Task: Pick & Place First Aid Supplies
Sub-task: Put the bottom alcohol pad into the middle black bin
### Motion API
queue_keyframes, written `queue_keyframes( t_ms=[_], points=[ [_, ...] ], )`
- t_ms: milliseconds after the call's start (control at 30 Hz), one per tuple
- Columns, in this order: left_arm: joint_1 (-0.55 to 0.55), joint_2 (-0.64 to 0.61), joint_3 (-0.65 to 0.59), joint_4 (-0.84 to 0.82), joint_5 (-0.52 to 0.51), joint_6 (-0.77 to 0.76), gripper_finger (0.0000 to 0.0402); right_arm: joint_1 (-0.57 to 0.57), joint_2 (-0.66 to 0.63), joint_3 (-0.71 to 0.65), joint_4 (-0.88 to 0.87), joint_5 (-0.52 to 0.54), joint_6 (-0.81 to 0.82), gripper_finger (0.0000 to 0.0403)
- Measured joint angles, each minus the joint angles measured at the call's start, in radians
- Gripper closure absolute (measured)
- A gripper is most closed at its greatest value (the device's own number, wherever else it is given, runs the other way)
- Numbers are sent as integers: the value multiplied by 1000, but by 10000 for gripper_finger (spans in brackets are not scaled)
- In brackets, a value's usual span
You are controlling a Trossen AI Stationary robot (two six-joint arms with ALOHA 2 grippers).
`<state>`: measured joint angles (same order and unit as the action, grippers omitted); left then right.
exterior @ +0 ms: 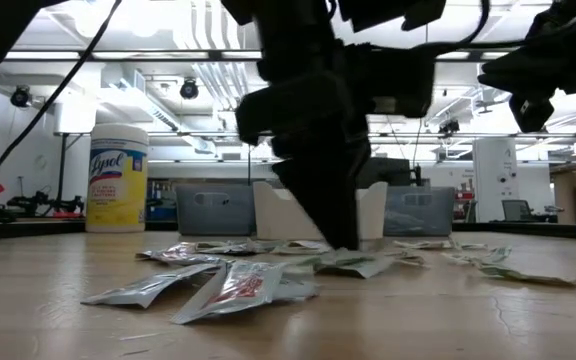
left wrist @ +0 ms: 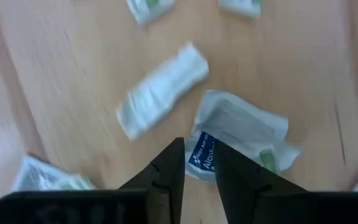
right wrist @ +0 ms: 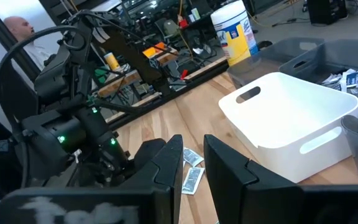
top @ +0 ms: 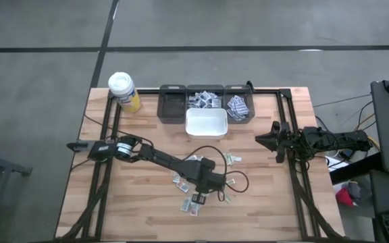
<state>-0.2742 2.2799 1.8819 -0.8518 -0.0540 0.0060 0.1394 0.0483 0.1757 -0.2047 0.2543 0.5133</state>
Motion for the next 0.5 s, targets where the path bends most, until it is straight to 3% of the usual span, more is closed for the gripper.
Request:
queue_keyframes(
  t_ms=[500],
  points=[
    [7, -3, -13, -13, -22, -8, 312, 0, 0, 0, 0, 0, 0, 339]
  ],
)
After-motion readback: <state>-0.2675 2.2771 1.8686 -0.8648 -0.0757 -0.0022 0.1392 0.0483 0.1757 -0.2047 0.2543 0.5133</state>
